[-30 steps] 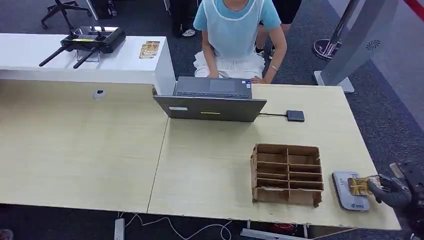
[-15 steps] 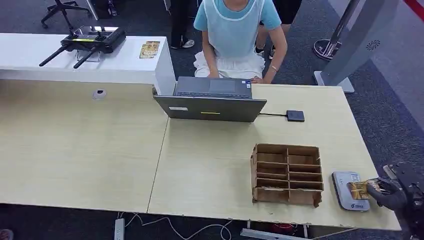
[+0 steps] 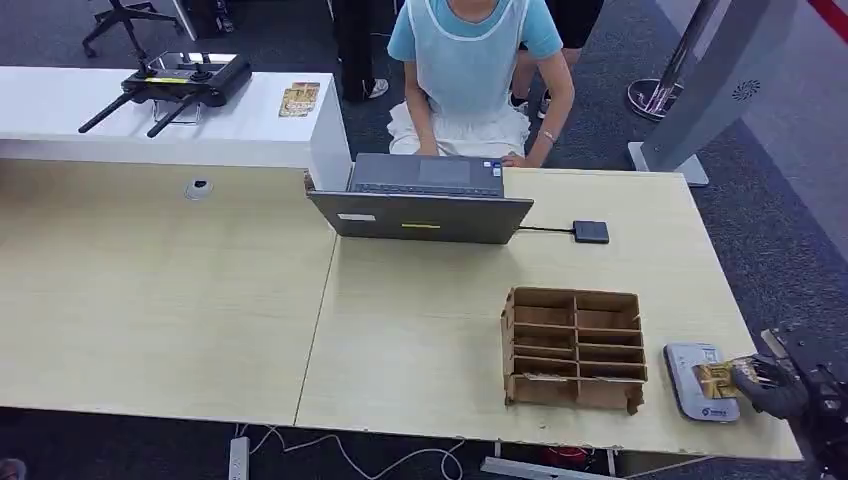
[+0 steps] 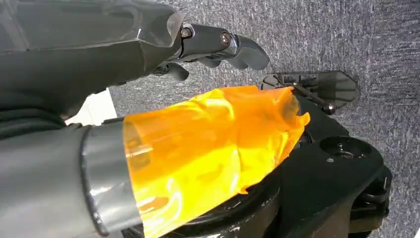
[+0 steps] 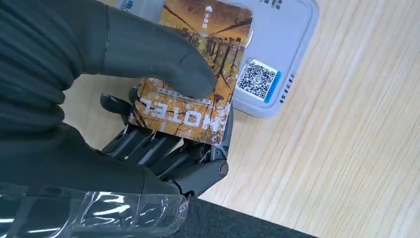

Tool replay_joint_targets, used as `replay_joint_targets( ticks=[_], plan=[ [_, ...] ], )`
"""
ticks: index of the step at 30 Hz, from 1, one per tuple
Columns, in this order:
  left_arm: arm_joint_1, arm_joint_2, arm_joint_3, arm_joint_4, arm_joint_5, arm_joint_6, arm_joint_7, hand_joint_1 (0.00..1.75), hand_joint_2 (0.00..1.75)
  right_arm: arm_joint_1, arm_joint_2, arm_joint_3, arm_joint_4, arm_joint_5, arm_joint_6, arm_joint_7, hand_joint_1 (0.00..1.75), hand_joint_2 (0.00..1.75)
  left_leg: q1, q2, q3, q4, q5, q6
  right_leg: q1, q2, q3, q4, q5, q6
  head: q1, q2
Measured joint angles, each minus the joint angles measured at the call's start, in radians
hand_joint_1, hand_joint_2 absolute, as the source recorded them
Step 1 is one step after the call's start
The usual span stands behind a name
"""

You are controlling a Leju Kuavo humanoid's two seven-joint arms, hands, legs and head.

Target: Pass the card to the sensor for recognition and then transmit it.

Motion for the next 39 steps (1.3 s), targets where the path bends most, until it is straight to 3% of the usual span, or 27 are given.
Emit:
replay_joint_targets(
  ticks=[15, 27, 33, 39],
  plan=[
    [0.000, 0.000, 0.003, 0.000, 0.008, 0.000, -0.002, 0.00, 0.00, -0.003, -0.018, -0.015, -0.061, -0.026, -0.008, 0.009, 1.75, 1.75, 0.000, 0.000, 0.000, 0.000, 0.000, 0.000, 0.000, 0.000, 0.000, 0.000, 0.000, 0.000, 0.000, 0.000],
    [-0.001, 0.000, 0.017, 0.000, 0.020, -0.002, -0.011, 0.00, 0.00, -0.103, -0.059, -0.012, -0.152, -0.037, 0.012, 0.010, 1.75, 1.75, 0.000, 0.005, 0.000, 0.000, 0.000, 0.000, 0.000, 0.004, 0.000, 0.001, 0.001, -0.001, 0.001, 0.000],
    [-0.002, -0.002, 0.020, 0.000, 0.021, -0.005, -0.016, 0.00, 0.00, -0.292, -0.072, 0.096, -0.176, 0.039, -0.004, 0.021, 1.75, 1.75, 0.000, 0.007, 0.001, 0.000, 0.001, -0.001, 0.000, 0.006, 0.000, 0.002, 0.001, -0.001, 0.000, 0.000],
    [-0.012, -0.008, 0.024, 0.000, 0.016, -0.009, -0.015, 0.00, 0.00, -0.544, -0.036, 0.304, -0.174, 0.261, -0.133, 0.082, 1.75, 1.75, 0.000, 0.007, 0.002, 0.000, 0.002, -0.002, 0.000, 0.006, -0.001, 0.003, 0.002, -0.001, 0.000, 0.000]
  ],
)
